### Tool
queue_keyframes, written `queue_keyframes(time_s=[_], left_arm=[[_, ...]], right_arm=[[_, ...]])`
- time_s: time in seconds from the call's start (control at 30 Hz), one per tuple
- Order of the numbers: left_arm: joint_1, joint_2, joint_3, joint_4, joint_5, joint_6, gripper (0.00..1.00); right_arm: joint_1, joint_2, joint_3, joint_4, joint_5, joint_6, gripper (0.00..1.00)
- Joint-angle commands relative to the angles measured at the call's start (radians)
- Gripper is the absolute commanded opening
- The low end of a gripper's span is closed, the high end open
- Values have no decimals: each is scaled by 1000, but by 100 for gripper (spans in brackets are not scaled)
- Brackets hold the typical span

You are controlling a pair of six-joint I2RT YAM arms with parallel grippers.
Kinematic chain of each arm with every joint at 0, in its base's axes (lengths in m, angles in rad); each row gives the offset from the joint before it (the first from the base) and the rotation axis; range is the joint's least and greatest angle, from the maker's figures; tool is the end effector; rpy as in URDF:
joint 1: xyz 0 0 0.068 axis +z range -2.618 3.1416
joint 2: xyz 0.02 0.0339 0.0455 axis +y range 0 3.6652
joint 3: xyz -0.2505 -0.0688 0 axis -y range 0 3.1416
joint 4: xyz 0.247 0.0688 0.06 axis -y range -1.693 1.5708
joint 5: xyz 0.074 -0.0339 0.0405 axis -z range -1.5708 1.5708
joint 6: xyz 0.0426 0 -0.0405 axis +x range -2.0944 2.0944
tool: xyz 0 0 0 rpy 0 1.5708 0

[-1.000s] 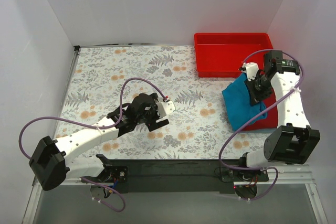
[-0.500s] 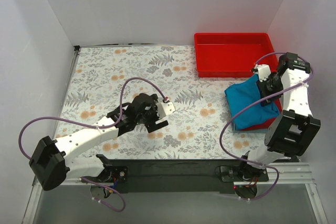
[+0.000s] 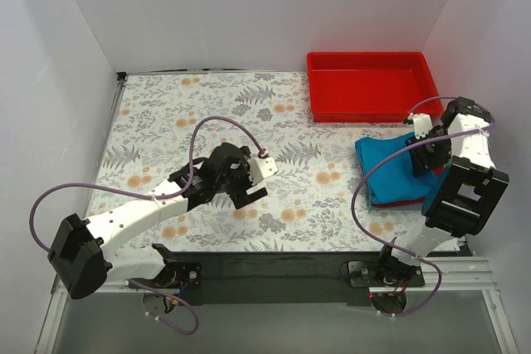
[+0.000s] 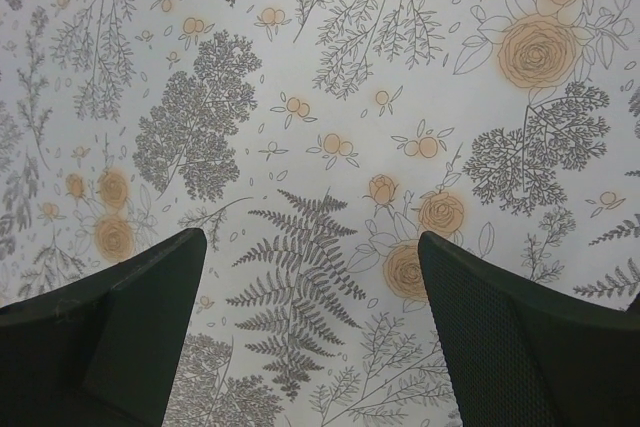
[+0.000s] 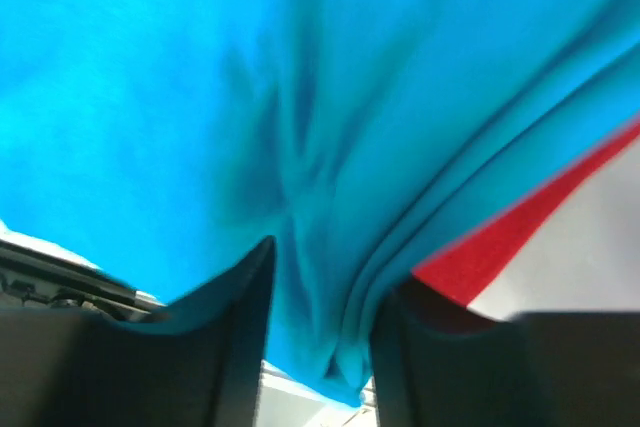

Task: Fold and stack the t-shirts
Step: Neatly place the folded tshirt to the corner, then reset both grippers

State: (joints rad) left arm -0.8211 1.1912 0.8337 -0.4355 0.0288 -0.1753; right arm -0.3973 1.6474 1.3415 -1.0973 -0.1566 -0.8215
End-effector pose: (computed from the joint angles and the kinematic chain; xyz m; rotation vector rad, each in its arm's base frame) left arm 0.1772 -0.1921 0.2329 0.7827 2.2941 -0.5053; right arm 0.2904 -0.1146 0.2316 -0.6323 2.8452 0.0474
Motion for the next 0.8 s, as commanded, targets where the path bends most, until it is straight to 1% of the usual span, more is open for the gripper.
queue_keyframes(time_s=[0.0, 0.07, 0.1, 0.13, 0.17, 0.2, 0.23, 0.27, 0.3, 0.33, 0.4, 0.43, 0.5, 0.53, 0.57, 0.6, 0.63, 0.67, 0.7, 0.73, 0.77], left_arm=[[37, 10, 65, -43, 60, -72, 87], [95, 28, 108, -77, 100, -136, 87], [115, 45, 123, -88, 149, -159, 87], [161, 53, 137, -106, 170, -179, 87], [181, 59, 166, -112, 192, -220, 87], [203, 71, 180, -117, 227, -239, 87], [242, 76, 194, -130, 253, -259, 87], [264, 84, 223, -137, 273, -285, 87], [286, 90, 235, -144, 290, -334, 87], [331, 99, 248, -155, 337, -361, 87], [381, 107, 274, -167, 385, -407, 87], [433, 117, 283, -180, 431, -462, 87], [483, 130, 300, -189, 480, -522, 87], [534, 136, 318, -198, 517, -568, 87], [559, 155, 332, -206, 531, -591, 87], [586, 166, 346, -218, 548, -611, 87], [650, 180, 375, -235, 578, -624, 87], [687, 198, 386, -238, 649, -647, 87], [724, 202, 392, -236, 687, -656, 87], [785, 208, 412, -243, 715, -659, 87], [803, 218, 427, -262, 733, -638, 87]], right_arm=[[-29, 14, 7, 65, 18, -27, 50], [-41, 23, 33, 79, 44, -30, 52], [-47, 26, 47, 88, 54, -31, 59], [-55, 34, 68, 86, 57, -30, 61], [-60, 38, 108, 85, 64, -27, 66], [-58, 37, 126, 82, 66, -24, 68], [-60, 26, 140, 82, 65, -27, 74], [-58, 19, 149, 83, 54, -30, 77], [-57, 12, 168, 83, 51, -33, 85], [-57, 2, 177, 80, 43, -25, 86], [-54, -14, 199, 71, 26, -22, 87], [-48, -33, 206, 63, 13, -21, 88], [-29, -53, 220, 28, -43, -2, 90], [0, -79, 232, 18, -64, 8, 95], [17, -92, 235, 8, -110, 37, 98], [38, -104, 237, 7, -132, 53, 98], [85, -125, 242, 10, -158, 76, 98], [113, -132, 245, 11, -210, 100, 98], [141, -133, 249, 16, -240, 161, 98], [196, -132, 255, 23, -273, 195, 98], [224, -130, 260, 40, -323, 229, 98]])
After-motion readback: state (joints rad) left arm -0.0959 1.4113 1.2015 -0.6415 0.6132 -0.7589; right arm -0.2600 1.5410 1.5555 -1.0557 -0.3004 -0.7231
